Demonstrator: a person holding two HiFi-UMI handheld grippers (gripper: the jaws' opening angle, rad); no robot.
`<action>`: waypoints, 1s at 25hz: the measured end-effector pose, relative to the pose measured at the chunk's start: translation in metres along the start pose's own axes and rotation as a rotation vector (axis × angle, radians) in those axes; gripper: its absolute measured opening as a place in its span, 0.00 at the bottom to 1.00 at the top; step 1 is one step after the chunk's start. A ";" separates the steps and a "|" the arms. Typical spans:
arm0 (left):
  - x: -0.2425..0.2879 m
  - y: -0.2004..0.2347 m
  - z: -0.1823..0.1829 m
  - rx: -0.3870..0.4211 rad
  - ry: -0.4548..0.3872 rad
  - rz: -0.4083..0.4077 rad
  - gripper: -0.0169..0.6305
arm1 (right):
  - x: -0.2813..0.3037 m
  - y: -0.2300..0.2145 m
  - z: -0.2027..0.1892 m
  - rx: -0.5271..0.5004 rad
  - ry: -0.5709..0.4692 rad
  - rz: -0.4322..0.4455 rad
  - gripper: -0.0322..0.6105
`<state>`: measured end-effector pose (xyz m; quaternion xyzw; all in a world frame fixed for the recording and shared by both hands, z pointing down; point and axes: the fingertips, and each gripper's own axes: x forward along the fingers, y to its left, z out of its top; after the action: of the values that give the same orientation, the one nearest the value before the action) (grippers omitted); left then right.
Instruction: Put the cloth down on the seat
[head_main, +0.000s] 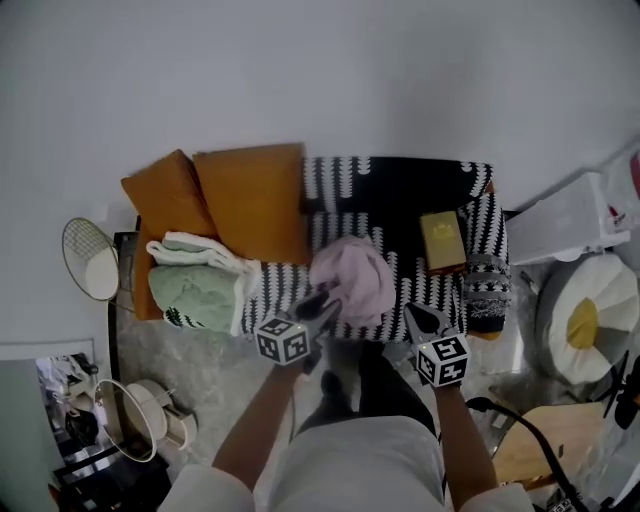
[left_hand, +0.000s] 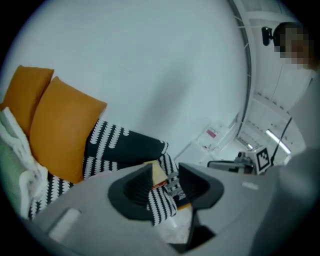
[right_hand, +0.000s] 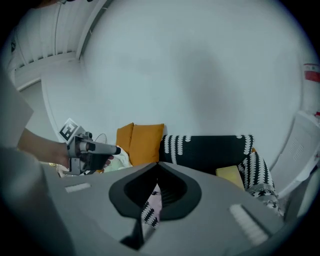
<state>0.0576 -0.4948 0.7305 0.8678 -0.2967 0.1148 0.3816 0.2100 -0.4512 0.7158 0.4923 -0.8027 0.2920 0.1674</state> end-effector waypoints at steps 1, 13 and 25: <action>-0.012 -0.003 -0.001 0.006 -0.013 -0.002 0.27 | -0.005 0.008 0.000 -0.002 -0.008 -0.010 0.06; -0.143 -0.041 -0.001 0.041 -0.165 -0.027 0.21 | -0.073 0.111 0.002 -0.045 -0.107 -0.070 0.06; -0.240 -0.075 -0.023 0.073 -0.202 -0.062 0.08 | -0.144 0.181 -0.019 -0.051 -0.188 -0.113 0.06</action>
<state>-0.0881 -0.3349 0.5991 0.8971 -0.3023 0.0258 0.3213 0.1151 -0.2767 0.5952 0.5577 -0.7928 0.2144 0.1201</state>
